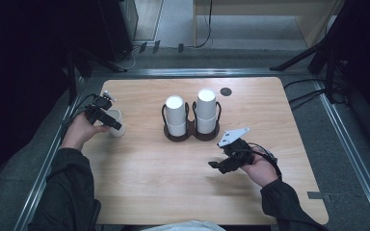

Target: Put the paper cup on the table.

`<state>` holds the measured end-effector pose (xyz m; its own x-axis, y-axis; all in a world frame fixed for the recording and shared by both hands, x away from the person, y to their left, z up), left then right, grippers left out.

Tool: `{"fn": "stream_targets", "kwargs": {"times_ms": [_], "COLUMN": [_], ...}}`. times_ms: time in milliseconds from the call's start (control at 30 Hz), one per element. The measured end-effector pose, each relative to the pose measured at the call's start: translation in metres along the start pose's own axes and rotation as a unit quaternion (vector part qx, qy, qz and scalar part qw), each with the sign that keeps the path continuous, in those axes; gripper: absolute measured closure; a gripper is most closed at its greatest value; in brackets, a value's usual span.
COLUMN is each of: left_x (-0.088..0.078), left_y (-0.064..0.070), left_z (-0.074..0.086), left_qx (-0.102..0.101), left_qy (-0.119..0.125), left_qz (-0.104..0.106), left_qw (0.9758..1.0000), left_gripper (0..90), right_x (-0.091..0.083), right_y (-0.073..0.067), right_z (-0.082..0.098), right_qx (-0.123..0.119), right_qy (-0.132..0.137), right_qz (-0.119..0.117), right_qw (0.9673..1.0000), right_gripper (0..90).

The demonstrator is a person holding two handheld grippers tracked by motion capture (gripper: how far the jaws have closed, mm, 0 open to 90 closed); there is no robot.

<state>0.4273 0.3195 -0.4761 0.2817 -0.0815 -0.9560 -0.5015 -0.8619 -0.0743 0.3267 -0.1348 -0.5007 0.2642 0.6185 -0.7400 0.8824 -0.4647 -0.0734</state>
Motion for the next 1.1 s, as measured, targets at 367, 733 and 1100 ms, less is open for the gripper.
{"fn": "stream_targets", "kwargs": {"times_ms": [367, 733, 1100], "left_x": [-0.002, -0.006, -0.019], "left_y": [-0.001, -0.004, -0.005], "left_z": [0.001, 0.002, 0.003], "left_qx": [-0.005, -0.020, -0.030], "left_qy": [0.008, 0.012, 0.048], "left_qz": [0.007, 0.018, 0.029], "left_qw": [0.9999, 0.9996, 0.9980], "left_gripper": [9.6, 1.2, 1.3], "right_x": [0.001, 0.002, 0.002], "right_y": [0.000, -0.002, -0.002], "right_z": [0.000, 0.000, 0.000], "right_qx": [-0.003, -0.006, -0.012], "right_qy": [-0.003, -0.007, -0.012], "right_qz": [-0.002, -0.002, 0.001], "right_qw": [1.0000, 1.0000, 0.9999], "right_gripper": [22.0, 22.0, 22.0]}}
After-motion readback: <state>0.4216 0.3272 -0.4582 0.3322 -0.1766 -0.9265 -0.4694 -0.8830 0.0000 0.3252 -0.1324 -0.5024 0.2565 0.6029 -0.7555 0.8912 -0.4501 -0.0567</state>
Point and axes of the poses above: each handheld gripper's, and its own axes: x roughly forward along the jaws, z roughly out of its underside, y roughly to its right, the point moved 1 cm from there along x, roughly forward along the jaws, and after that the axes turned 4 degrees about x, right-handed, at the moved point
